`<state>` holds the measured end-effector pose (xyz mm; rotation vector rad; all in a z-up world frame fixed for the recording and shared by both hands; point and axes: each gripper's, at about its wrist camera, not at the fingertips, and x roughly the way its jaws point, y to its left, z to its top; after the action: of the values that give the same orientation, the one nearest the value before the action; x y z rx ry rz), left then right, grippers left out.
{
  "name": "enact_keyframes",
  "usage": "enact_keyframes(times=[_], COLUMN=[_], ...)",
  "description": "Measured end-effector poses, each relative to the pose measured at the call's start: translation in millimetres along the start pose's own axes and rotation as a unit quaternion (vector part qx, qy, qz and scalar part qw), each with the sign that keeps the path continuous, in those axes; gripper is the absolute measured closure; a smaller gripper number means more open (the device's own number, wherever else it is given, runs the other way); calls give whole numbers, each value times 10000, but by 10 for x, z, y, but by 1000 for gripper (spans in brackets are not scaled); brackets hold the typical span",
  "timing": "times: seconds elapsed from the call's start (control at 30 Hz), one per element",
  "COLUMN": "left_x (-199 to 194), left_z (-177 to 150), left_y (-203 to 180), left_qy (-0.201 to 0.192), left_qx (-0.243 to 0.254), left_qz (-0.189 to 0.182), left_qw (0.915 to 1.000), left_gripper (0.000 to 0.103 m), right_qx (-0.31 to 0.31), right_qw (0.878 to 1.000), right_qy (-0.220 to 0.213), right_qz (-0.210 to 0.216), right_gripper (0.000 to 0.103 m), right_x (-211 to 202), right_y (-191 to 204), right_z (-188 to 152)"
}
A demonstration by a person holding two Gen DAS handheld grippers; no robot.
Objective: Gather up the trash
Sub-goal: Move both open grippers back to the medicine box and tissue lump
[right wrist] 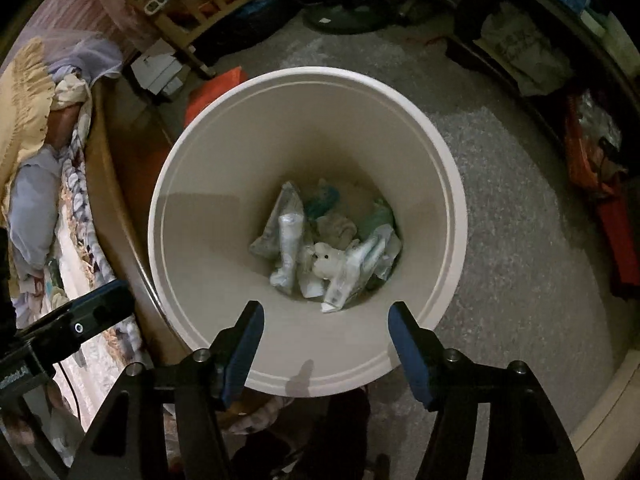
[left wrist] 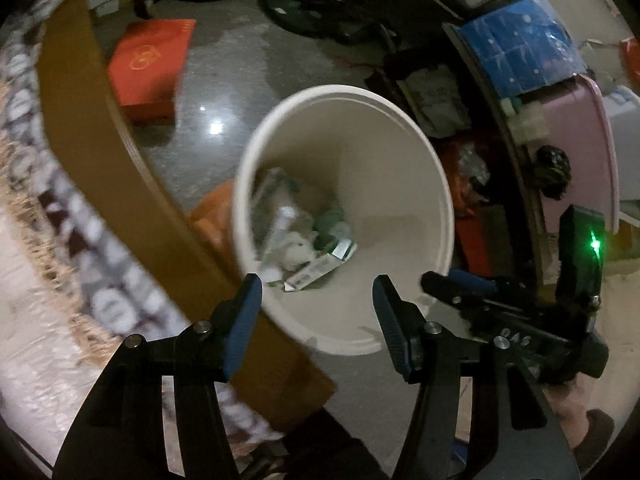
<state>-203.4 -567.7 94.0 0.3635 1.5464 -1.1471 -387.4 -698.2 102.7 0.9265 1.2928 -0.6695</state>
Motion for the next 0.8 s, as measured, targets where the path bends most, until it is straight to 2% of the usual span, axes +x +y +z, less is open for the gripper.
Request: enact_keyframes(times=[0.37,0.57,0.8], left_x=[-462,-758,-1018], left_z=[-240,-368,-572], left_y=[503,828,1232], left_qy=[-483,-784,-960], left_qx=[-411,-723,-1055], left_qz=[402,570,787], left_qw=[9972,9927,9866], left_gripper=[47,47,47], right_qx=[-529,-1106,-1797], right_qw=[9985,9936,9834], right_qy=[-67,-157,-165], right_qz=[120,177,209], right_gripper=[41,41,41], right_x=[-11,-52,-22], right_y=[512,1021,1625], right_z=[37,65,-18])
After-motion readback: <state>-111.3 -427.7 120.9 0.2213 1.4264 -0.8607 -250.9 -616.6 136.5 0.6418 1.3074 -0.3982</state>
